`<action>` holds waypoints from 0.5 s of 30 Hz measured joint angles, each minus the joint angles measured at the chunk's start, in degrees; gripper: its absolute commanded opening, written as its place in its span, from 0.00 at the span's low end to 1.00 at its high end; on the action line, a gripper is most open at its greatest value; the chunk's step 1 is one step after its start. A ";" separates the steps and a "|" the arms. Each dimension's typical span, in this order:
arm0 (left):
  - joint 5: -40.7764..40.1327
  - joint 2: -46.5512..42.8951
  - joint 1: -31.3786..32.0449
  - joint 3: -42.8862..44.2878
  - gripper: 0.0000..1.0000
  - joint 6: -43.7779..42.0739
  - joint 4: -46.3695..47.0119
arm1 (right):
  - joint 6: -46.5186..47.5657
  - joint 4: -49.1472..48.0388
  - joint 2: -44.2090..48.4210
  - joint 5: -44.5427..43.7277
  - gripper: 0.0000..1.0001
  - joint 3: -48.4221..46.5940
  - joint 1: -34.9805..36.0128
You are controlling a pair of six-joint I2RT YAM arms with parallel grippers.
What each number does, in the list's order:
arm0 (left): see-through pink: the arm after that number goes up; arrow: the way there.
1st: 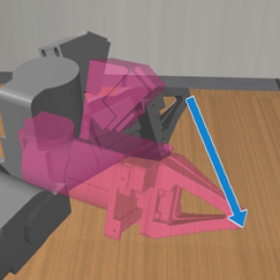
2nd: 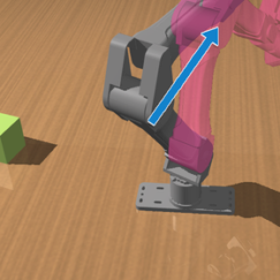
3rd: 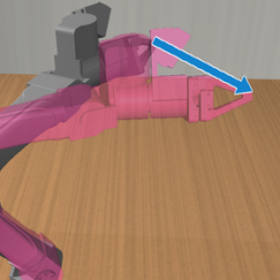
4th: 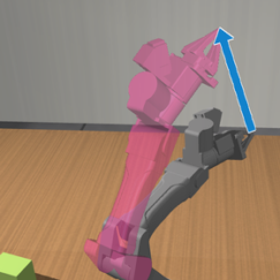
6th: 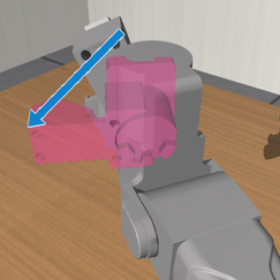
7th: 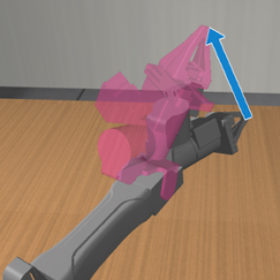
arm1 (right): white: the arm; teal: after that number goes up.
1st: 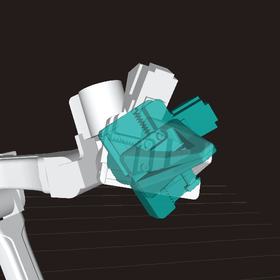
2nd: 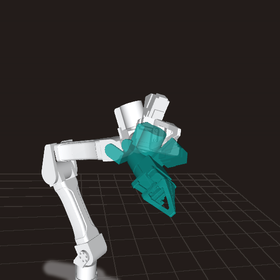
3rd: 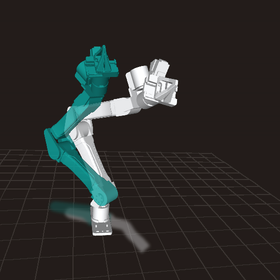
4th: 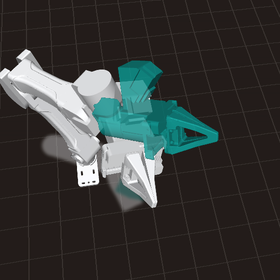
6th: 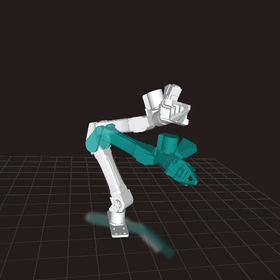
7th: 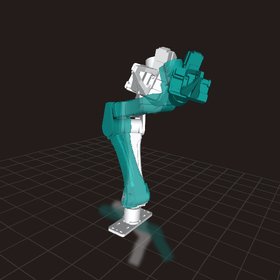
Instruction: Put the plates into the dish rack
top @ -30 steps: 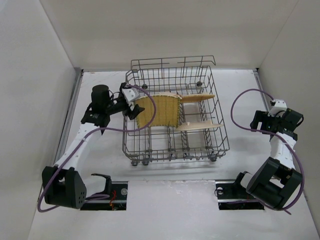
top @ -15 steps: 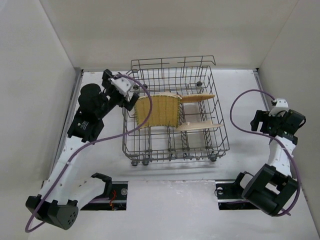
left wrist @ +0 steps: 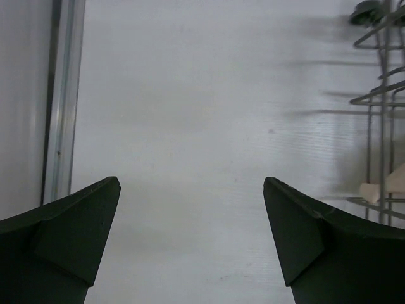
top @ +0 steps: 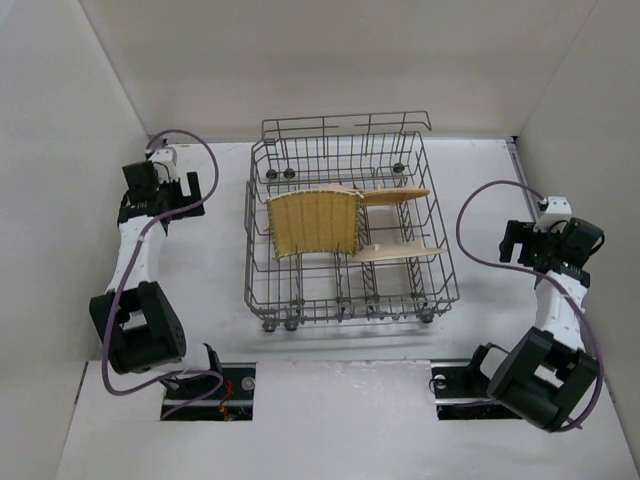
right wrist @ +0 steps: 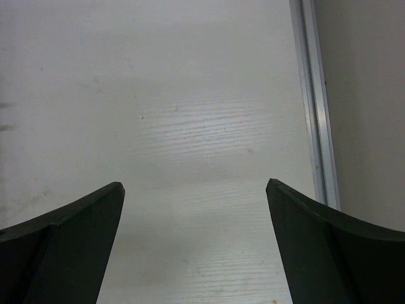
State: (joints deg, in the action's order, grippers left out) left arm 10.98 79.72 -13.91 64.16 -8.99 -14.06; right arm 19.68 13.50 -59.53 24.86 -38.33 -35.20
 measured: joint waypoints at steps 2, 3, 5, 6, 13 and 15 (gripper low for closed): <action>0.33 2.12 -1.14 -1.27 1.00 0.66 0.24 | -0.13 0.52 -3.63 -1.79 1.00 -1.44 0.85; 0.59 3.02 -1.40 -2.10 1.00 0.90 0.46 | -0.22 0.79 -5.49 -2.47 1.00 -2.21 1.05; 0.98 4.42 -1.64 -3.82 1.00 1.11 1.01 | -0.66 1.55 -9.31 -4.07 1.00 -4.00 1.11; 1.22 5.03 -1.70 -4.72 1.00 1.18 1.33 | -1.07 2.10 -10.99 -4.72 1.00 -4.90 1.11; 2.03 6.01 -2.10 -11.72 1.00 1.20 5.73 | -2.78 4.11 -14.56 -6.86 1.00 -6.97 1.05; 2.21 6.01 -2.19 -13.00 1.00 1.18 6.82 | -2.95 4.09 -14.32 -7.13 1.00 -6.97 1.05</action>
State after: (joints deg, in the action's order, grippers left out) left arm 13.19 85.73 -16.10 51.16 -7.81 -7.25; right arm 16.73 17.58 -73.84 17.74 -45.30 -34.15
